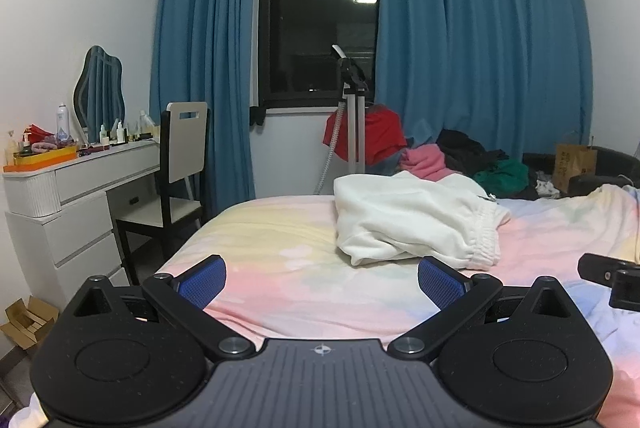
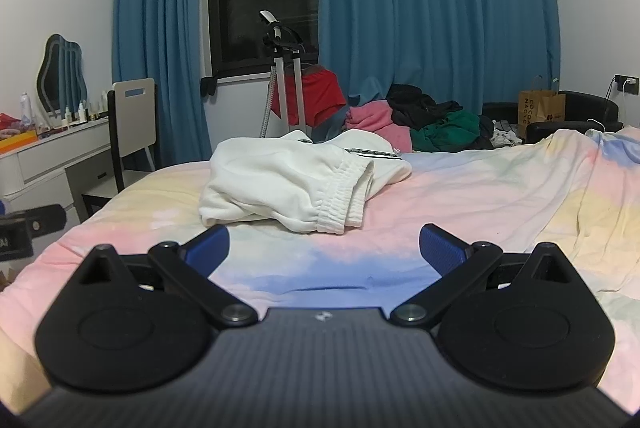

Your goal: Fold clothes

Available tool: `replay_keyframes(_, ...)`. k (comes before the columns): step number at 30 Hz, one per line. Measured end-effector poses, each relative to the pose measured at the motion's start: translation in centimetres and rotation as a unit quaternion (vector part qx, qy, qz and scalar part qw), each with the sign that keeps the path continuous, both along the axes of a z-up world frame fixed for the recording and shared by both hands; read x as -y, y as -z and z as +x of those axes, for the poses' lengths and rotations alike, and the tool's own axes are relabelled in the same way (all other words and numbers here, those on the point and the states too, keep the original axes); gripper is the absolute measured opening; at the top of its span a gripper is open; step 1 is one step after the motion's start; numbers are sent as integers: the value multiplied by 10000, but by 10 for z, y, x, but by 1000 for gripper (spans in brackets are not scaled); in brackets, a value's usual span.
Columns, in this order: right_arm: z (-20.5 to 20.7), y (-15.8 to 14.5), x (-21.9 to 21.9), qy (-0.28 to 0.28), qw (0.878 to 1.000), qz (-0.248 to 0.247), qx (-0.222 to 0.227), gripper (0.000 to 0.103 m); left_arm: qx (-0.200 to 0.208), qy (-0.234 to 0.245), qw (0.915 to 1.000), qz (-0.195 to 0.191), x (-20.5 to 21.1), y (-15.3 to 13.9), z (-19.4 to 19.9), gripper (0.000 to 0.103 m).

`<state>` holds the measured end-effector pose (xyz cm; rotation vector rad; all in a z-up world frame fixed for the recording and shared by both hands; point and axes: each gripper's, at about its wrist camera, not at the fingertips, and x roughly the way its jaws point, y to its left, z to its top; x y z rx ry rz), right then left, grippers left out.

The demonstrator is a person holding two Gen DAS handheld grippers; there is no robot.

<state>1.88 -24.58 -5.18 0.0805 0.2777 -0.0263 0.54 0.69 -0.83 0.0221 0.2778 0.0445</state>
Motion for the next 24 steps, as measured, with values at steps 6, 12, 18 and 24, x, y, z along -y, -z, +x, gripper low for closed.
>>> replay_keyframes(6, -1, -1, 1, -3, 10000, 62, 5, 103, -16, 67, 9998, -211, -3, 1, 2, 103)
replay_keyframes(12, -5, -7, 7, 154, 9995, 275, 83, 103, 18, 124, 9999, -112, 2, 4, 0, 103)
replay_keyframes(18, -10, -14, 15, 258, 9984, 483, 174, 102, -31, 215, 9997, -86, 7, 12, 7, 103)
replay_keyframes(24, -15, -22, 22, 290, 9980, 490, 274, 59, -222, 324, 9992, 17, 24, 25, 24, 103)
